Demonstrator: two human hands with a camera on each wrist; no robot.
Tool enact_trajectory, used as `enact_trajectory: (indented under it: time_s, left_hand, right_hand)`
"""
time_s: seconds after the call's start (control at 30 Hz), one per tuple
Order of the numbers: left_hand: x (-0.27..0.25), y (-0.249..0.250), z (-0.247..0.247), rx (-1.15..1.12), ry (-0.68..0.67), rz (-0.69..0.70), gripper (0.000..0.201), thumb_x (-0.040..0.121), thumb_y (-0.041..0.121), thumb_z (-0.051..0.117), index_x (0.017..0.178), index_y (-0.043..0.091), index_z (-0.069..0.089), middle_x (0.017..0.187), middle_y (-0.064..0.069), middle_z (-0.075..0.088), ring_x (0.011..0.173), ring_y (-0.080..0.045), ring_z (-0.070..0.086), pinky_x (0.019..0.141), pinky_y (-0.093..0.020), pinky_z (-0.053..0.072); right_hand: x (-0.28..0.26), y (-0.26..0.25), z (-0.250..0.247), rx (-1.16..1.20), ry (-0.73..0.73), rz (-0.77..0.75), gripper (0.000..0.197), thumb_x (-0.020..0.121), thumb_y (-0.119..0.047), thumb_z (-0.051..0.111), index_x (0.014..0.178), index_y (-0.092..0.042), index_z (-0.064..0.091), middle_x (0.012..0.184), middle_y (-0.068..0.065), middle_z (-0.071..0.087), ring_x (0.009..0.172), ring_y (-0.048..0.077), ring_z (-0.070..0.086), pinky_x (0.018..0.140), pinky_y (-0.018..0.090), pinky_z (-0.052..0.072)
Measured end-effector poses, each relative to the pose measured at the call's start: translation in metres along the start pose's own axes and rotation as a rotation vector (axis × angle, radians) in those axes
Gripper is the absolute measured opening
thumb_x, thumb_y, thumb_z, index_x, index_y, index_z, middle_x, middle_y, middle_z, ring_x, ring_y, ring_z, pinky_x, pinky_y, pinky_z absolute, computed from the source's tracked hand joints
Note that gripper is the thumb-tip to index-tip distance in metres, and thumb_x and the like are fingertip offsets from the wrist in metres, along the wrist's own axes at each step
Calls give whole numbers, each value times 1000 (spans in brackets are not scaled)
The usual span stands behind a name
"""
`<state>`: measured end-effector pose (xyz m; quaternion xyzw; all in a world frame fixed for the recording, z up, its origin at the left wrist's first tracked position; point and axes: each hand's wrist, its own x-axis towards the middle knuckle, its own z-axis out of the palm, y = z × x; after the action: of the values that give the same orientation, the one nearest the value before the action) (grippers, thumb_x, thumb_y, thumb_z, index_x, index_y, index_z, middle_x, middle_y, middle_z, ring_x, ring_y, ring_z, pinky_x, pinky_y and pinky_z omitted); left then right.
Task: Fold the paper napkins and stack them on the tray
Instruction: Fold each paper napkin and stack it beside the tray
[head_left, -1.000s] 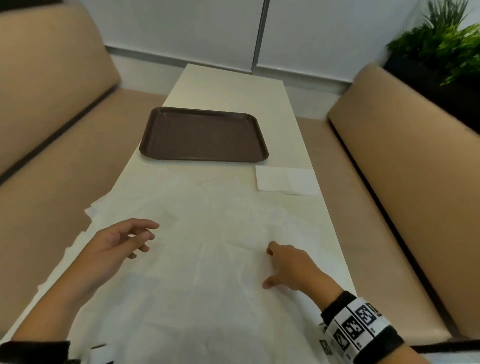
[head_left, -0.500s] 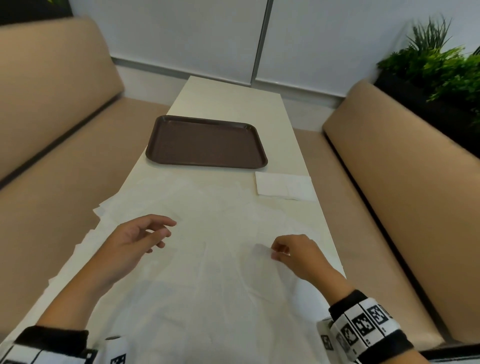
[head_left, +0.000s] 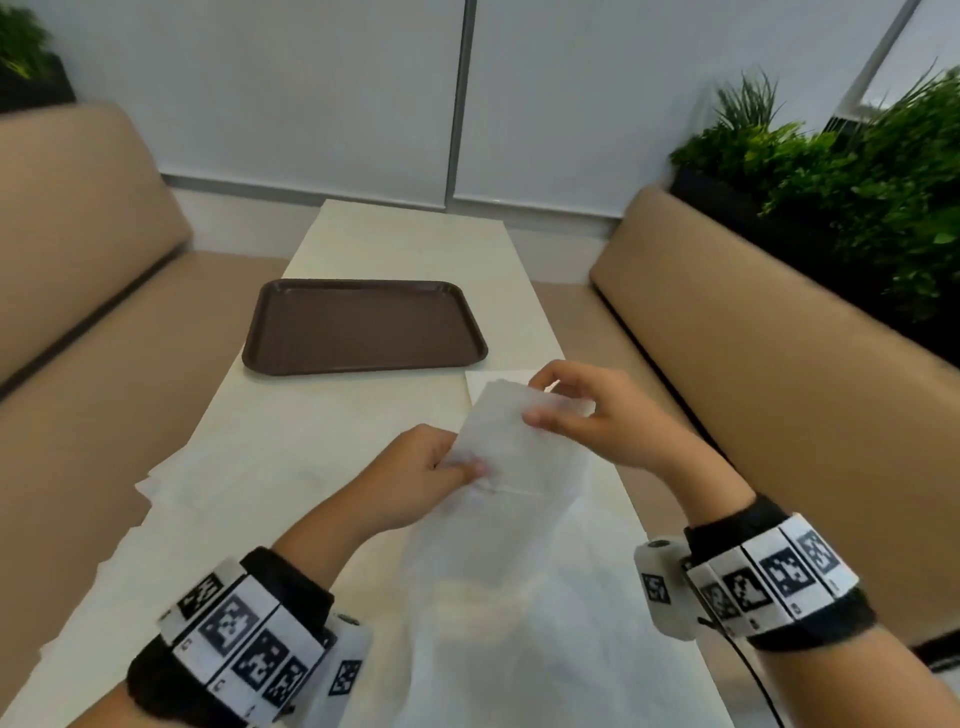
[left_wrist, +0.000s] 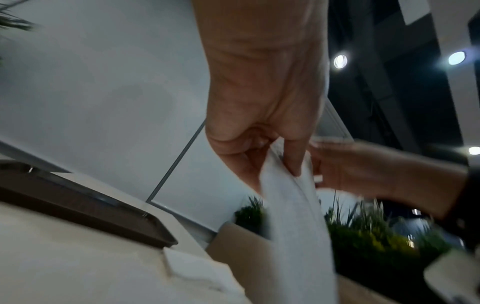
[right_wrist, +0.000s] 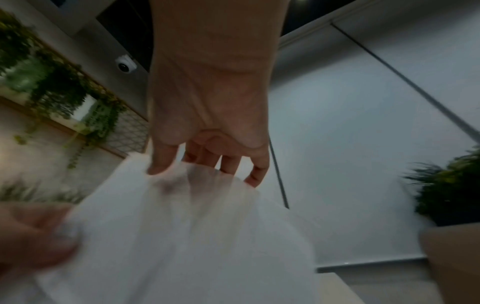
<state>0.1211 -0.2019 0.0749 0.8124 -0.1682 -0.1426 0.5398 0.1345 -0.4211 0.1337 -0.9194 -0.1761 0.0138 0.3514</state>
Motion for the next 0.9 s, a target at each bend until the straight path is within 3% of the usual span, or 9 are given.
enact_trajectory:
  time_s: [0.1, 0.17, 0.23, 0.37, 0.43, 0.53, 0.67, 0.77, 0.9]
  left_hand:
    - [-7, 10, -17, -177, 35, -62, 26, 86, 29, 66, 94, 5, 73, 91, -13, 75, 81, -27, 72, 75, -37, 55]
    - [-13, 9, -31, -307, 42, -69, 38, 77, 39, 74, 95, 6, 73, 96, -14, 74, 85, -28, 71, 77, -38, 55]
    - [-17, 4, -43, -412, 44, -75, 57, 56, 52, 82, 95, 11, 75, 100, -12, 74, 90, -28, 71, 77, -37, 56]
    - [-19, -3, -52, -585, 79, -85, 70, 35, 54, 90, 92, 14, 76, 104, -12, 73, 89, -24, 72, 66, -28, 58]
    - [-23, -5, -54, -573, 84, -81, 73, 34, 54, 90, 95, 16, 76, 105, -10, 73, 90, -23, 72, 64, -25, 57]
    - [-30, -7, -61, -494, 55, -48, 87, 34, 49, 92, 111, 15, 68, 110, -6, 72, 98, -22, 69, 69, -23, 57]
    - [-36, -2, -67, -465, 105, 16, 95, 33, 46, 94, 117, 15, 62, 109, -7, 72, 97, -24, 70, 71, -25, 57]
    - [-37, 2, -68, -440, 177, 69, 100, 38, 45, 92, 127, 27, 50, 105, -7, 73, 93, -25, 71, 71, -28, 58]
    - [-38, 4, -66, -426, 369, 166, 76, 67, 16, 77, 120, 51, 36, 89, -9, 75, 79, -21, 73, 65, -26, 58]
  right_hand:
    - [-7, 24, -13, 252, -60, 130, 51, 61, -43, 83, 100, -17, 63, 96, 6, 73, 94, 25, 68, 88, 41, 51]
    - [-15, 42, -12, 468, -81, 170, 60, 61, -37, 83, 112, -13, 62, 108, 11, 71, 103, 27, 66, 98, 49, 47]
    - [-23, 53, 2, 667, -124, 188, 68, 64, -31, 83, 125, -14, 57, 118, 15, 67, 111, 29, 63, 101, 49, 46]
    - [-25, 48, 33, 907, -97, 212, 62, 69, -22, 83, 122, -5, 55, 114, 17, 68, 101, 27, 67, 81, 34, 56]
    - [-22, 41, 36, 930, 6, 232, 50, 70, -15, 77, 114, -4, 56, 104, 16, 71, 90, 23, 70, 73, 30, 57]
    - [-21, 33, 33, 952, 110, 204, 66, 63, -20, 84, 119, -7, 51, 98, 19, 70, 82, 26, 70, 70, 32, 58]
    - [-24, 23, 30, 868, 122, 121, 71, 74, -7, 71, 129, -36, 39, 97, 17, 68, 80, 28, 68, 78, 40, 57]
    - [-22, 14, 31, 784, 183, 45, 44, 78, -5, 69, 115, -27, 57, 80, 6, 64, 69, 19, 63, 70, 31, 53]
    - [-18, 14, 30, 775, 288, 26, 27, 85, 4, 63, 101, -17, 67, 73, -7, 65, 67, 14, 64, 66, 22, 53]
